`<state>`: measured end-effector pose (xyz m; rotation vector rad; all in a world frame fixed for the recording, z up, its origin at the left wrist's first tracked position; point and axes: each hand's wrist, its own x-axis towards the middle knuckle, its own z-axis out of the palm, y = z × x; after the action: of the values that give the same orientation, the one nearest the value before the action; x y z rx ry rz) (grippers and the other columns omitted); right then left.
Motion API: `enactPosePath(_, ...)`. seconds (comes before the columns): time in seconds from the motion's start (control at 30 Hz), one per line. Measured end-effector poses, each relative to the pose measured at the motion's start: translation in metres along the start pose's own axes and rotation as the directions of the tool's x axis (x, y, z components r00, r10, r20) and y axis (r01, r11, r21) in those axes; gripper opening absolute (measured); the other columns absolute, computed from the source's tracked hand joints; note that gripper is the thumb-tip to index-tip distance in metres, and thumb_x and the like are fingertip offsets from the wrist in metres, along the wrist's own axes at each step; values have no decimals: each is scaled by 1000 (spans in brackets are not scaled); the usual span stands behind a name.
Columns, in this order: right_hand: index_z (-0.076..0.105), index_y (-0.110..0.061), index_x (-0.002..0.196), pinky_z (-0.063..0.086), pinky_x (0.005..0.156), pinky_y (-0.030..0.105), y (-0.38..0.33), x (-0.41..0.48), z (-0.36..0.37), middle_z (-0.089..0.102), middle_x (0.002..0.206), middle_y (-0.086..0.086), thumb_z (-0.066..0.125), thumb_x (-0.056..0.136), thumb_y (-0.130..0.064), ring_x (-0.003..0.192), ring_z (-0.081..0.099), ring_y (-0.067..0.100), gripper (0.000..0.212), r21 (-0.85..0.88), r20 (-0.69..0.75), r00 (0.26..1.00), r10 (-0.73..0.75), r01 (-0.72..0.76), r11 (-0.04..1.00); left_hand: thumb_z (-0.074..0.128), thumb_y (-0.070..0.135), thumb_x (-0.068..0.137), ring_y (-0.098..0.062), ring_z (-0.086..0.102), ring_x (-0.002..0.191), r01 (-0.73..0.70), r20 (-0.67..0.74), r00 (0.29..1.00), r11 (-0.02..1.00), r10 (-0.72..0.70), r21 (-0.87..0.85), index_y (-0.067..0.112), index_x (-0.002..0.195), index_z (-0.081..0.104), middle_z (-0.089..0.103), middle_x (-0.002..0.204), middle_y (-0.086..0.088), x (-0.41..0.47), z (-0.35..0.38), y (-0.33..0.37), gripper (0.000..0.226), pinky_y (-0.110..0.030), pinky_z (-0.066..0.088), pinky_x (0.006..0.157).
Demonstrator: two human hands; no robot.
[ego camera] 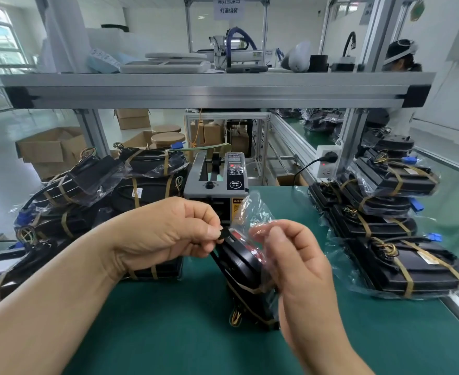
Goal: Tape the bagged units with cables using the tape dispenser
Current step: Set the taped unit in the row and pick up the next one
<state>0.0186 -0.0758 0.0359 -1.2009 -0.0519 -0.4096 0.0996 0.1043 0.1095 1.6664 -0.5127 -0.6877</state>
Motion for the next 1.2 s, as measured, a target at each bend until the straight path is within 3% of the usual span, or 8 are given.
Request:
enactPosePath(0.1, 54, -55, 117, 51, 85, 12, 6, -6, -11, 67, 122, -18, 87, 56, -36, 108, 67, 1, 72, -236, 169, 986, 0, 41, 971, 64, 9, 80, -11, 56, 63, -4, 25, 1000, 1000, 5, -20, 9, 76, 63, 60, 72, -5, 1, -1, -2, 4, -22, 51, 63)
enactPosePath(0.17, 43, -64, 122, 49, 88, 10, 8, -8, -15, 61, 126, -28, 87, 56, -32, 111, 63, -4, 86, -434, 229, 973, 16, 88, 896, 65, 13, 81, -10, 52, 60, 26, 77, 997, 997, -32, 76, 12, 76, 63, 58, 67, -2, 0, -6, 5, 6, -22, 48, 61)
enactPosePath(0.27, 49, -52, 124, 48, 87, 10, 9, -9, -19, 62, 121, -31, 86, 67, -16, 106, 64, -5, 77, -554, 209, 978, -15, 131, 822, 63, 17, 86, -10, 43, 55, 51, 175, 978, 942, -115, 331, 21, 72, 64, 51, 60, 3, 2, -15, 24, 15, -23, 42, 59)
enactPosePath(0.33, 55, -47, 120, 50, 82, 13, 9, -10, -19, 68, 112, -26, 85, 72, -11, 91, 67, -1, 67, -589, 197, 980, -8, 125, 799, 60, 12, 93, -10, 39, 53, 51, 227, 958, 881, -176, 471, 22, 71, 63, 47, 57, 4, 7, -20, 39, 24, -22, 39, 57)
enactPosePath(0.5, 62, -41, 115, 47, 73, 9, 10, -11, -19, 73, 96, -16, 83, 73, -8, 78, 66, 5, 58, -599, 183, 983, -2, 113, 793, 56, 5, 96, -7, 40, 50, 70, 269, 907, 744, -325, 664, 21, 72, 61, 51, 56, 11, 27, -18, 65, 29, -22, 38, 56)
enactPosePath(0.67, 62, -38, 119, 47, 75, 10, 12, -10, -20, 73, 96, -14, 83, 73, -8, 80, 67, 6, 58, -600, 176, 984, 6, 102, 794, 58, 9, 95, -7, 39, 52, 103, 255, 874, 671, -413, 735, 21, 74, 62, 47, 62, 3, 39, -14, 68, 25, -21, 37, 55)
enactPosePath(0.83, 61, -38, 120, 48, 76, 10, 13, -10, -20, 73, 99, -16, 83, 75, -10, 82, 67, 7, 58, -600, 194, 981, 4, 116, 792, 57, 9, 96, -5, 39, 50, 112, 235, 859, 615, -455, 780, 16, 79, 59, 49, 58, 11, 45, -9, 72, 18, -18, 38, 53)
enactPosePath(1.2, 61, -38, 121, 46, 76, 8, 14, -11, -21, 72, 99, -19, 83, 75, -10, 81, 64, 4, 59, -595, 199, 980, 11, 112, 796, 59, 9, 95, -8, 37, 53, 144, 154, 856, 514, -494, 846, 16, 77, 61, 46, 63, 5, 54, -1, 74, 20, -22, 35, 54)
